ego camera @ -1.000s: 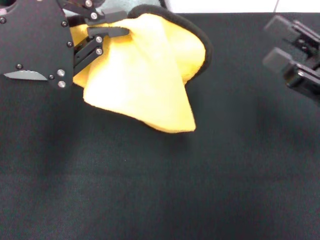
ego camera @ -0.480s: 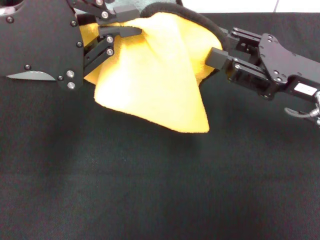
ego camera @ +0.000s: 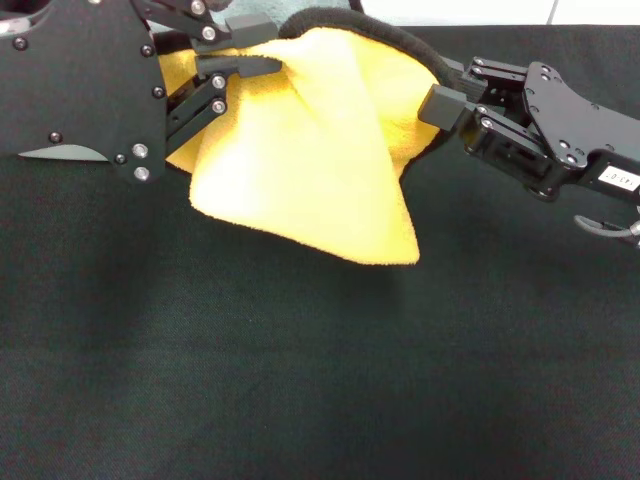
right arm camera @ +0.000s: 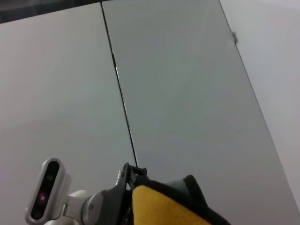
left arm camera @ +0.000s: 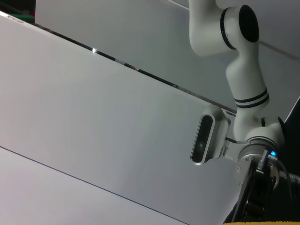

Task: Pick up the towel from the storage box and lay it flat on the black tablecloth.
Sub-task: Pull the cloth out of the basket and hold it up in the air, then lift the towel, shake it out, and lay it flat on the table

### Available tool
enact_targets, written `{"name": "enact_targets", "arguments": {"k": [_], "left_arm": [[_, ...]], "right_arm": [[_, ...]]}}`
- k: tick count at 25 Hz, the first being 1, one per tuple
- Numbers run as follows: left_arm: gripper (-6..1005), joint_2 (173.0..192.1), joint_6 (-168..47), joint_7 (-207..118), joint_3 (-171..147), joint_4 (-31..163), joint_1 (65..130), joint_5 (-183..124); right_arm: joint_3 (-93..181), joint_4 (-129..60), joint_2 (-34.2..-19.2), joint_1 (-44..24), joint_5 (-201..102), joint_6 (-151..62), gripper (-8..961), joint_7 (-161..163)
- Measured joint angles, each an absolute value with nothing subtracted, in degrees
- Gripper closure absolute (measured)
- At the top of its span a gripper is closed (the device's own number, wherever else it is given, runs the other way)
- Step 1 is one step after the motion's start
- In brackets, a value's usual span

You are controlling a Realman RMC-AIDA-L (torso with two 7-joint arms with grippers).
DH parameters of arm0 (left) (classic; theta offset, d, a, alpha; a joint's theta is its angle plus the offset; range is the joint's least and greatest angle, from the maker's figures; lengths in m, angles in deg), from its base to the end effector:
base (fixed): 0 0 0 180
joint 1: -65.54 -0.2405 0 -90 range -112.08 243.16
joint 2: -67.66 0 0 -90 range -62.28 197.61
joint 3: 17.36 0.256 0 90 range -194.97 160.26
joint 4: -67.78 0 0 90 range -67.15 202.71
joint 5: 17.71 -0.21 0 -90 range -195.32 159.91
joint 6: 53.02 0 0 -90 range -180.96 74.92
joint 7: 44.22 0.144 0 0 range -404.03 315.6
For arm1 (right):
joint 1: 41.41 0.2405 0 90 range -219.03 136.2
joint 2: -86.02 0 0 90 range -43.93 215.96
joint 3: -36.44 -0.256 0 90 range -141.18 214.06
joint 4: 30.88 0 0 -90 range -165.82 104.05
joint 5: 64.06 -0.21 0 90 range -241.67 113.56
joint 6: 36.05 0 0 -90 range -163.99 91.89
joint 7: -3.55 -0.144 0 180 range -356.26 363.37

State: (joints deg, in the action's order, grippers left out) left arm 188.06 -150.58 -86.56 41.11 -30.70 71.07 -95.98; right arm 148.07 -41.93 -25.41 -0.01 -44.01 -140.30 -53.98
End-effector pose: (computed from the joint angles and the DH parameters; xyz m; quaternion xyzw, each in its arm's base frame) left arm -0.1374 0.2449 0.1203 -0.8006 0.4542 -0.2235 0.3205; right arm 0.1643 0.3222 -0.0035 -0.8408 0.0772 0.5357 0.0056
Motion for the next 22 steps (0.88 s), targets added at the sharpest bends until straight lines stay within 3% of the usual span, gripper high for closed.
{"name": "enact_targets", "arguments": {"k": [5, 14, 19, 22], "left_arm": [[953, 188.06, -150.6, -86.5, 41.1, -30.1, 71.2, -96.0], [953, 188.06, -150.6, -86.5, 41.3, -29.8, 71.0, -95.9], [953, 188.11, -151.0, -86.5, 41.8, -28.3, 70.7, -95.7], [953, 188.17, -151.1, -86.5, 41.9, -26.2, 70.5, -95.1]], "right_arm": [[148.0, -42.0, -25.43, -0.1, -44.0, -140.5, 687, -54.0], [148.0, -42.0, -25.51, -0.1, -44.1, -140.7, 731, -53.4], [146.7, -42.0, -25.51, -0.5, -44.3, -140.8, 885, -52.5], [146.3, -42.1, -25.38, -0.8, -44.3, -141.0, 923, -52.4]]}}
